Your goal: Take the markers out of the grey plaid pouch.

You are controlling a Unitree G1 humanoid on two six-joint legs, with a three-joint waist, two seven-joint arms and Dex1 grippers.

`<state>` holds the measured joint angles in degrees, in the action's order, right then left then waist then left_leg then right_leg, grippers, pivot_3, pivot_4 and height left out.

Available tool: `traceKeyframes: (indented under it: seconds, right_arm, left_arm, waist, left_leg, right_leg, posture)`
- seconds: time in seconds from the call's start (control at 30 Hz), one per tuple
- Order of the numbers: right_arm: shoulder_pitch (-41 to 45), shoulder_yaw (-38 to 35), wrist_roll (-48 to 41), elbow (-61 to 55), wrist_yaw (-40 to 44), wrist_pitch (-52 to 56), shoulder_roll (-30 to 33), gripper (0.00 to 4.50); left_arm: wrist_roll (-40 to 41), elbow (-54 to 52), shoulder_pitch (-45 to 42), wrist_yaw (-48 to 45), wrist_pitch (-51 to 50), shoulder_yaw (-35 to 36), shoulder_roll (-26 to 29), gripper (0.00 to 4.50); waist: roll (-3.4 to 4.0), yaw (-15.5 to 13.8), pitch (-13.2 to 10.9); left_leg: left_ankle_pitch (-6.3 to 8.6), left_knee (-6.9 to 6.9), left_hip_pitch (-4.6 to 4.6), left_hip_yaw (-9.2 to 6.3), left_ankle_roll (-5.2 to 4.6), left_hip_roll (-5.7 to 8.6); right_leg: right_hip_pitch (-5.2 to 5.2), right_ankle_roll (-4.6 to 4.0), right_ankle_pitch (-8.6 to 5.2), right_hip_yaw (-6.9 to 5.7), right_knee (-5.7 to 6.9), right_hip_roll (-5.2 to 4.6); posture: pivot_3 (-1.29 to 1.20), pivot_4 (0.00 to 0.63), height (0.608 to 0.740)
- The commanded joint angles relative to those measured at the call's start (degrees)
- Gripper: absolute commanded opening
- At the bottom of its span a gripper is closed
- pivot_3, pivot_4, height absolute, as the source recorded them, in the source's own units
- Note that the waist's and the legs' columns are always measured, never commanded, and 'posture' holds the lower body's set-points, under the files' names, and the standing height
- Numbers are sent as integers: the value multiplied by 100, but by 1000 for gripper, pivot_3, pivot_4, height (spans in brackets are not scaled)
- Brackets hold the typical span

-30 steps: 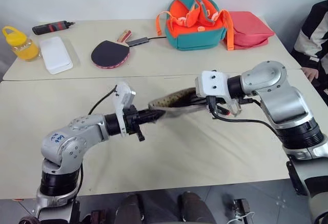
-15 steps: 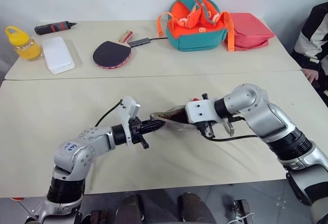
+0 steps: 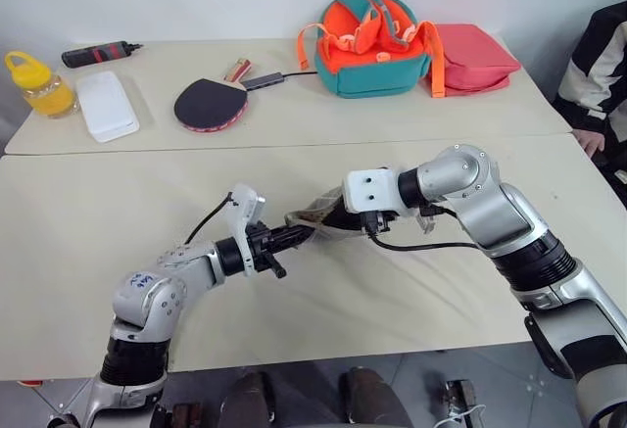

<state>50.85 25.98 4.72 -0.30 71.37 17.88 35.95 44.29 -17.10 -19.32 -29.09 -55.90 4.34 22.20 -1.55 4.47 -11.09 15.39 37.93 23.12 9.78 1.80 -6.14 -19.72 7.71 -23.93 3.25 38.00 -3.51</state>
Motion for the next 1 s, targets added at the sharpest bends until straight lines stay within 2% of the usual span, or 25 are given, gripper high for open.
traceKeyframes:
  seconds: [0.03, 0.13, 0.3, 0.5, 0.57, 0.7, 0.83, 0.93, 1.0]
  right_arm:
    - [-9, 60, 39, -60, 96, -94, -49, 2209]
    - [1, 36, -58, -156, 273, 207, 10, 2209]
    - [-123, -206, -468, -852, 936, 908, 632, 2209]
    - [-98, -357, -1205, -1720, 1418, 1868, 1100, 2209]
    - [-88, -239, -1119, -1688, 1277, 1811, 1055, 2209]
    - [-228, 164, -485, -1132, 744, 1100, 811, 2209]
    - [-328, 368, -87, -594, 420, 657, 594, 2209]
    - [-322, 367, 93, -295, 186, 330, 435, 2209]
    - [-366, 397, 102, -295, 312, 386, 471, 2209]
  left_arm:
    - [369, 58, -105, 40, -250, 224, -97, 0]
    - [658, -27, -180, -39, -512, 226, -133, 0]
    - [1040, -447, -23, -380, -880, 24, 108, 0]
    - [1618, -434, -56, -273, -1003, 325, -18, 0]
    - [1284, -314, 31, -246, -820, 197, 94, 0]
    - [-33, 153, 211, -205, 196, -322, 375, 0]
    - [-506, 238, 358, -476, 838, -625, 508, 0]
    - [-575, 241, 396, -449, 1003, -656, 459, 0]
    - [-528, 220, 395, -460, 997, -638, 434, 0]
  waist:
    - [0, 6, 0]
    - [0, 14, 0]
    - [0, 2, 0]
    - [0, 11, 0]
    - [0, 32, 0]
    - [0, 35, 0]
    - [-5, 34, 3]
    - [-4, 48, 3]
    - [-4, 46, 3]
  left_leg:
    - [0, 0, 0, 0, 0, 0]
    - [0, 0, 0, 0, 0, 0]
    - [1, -6, 2, -5, 2, 1]
    - [3, -7, 3, -14, 3, 2]
    - [3, -6, 1, -14, 3, 1]
    - [3, -1, -2, -9, 3, 2]
    - [3, 0, -3, -3, 3, 4]
    - [3, -2, -6, 1, 3, 0]
    - [3, -1, -9, 2, 3, -2]
  right_leg:
    - [0, 0, 0, 0, 0, 0]
    - [0, 0, 0, 0, 0, 0]
    - [0, 0, 0, -3, -4, -1]
    - [5, 0, 0, -5, -12, -1]
    - [9, 0, 0, -3, -12, 1]
    - [12, 0, 0, 2, -16, 3]
    - [14, 0, 0, 1, -20, 2]
    - [12, 0, 0, 3, -18, 4]
    - [12, -1, 0, 5, -15, 7]
  posture:
    - [0, 150, 740]
    - [0, 150, 740]
    - [0, 150, 740]
    - [0, 150, 740]
    - [0, 150, 740]
    - [0, 150, 740]
    - [0, 150, 740]
    - [0, 150, 740]
    - [0, 150, 740]
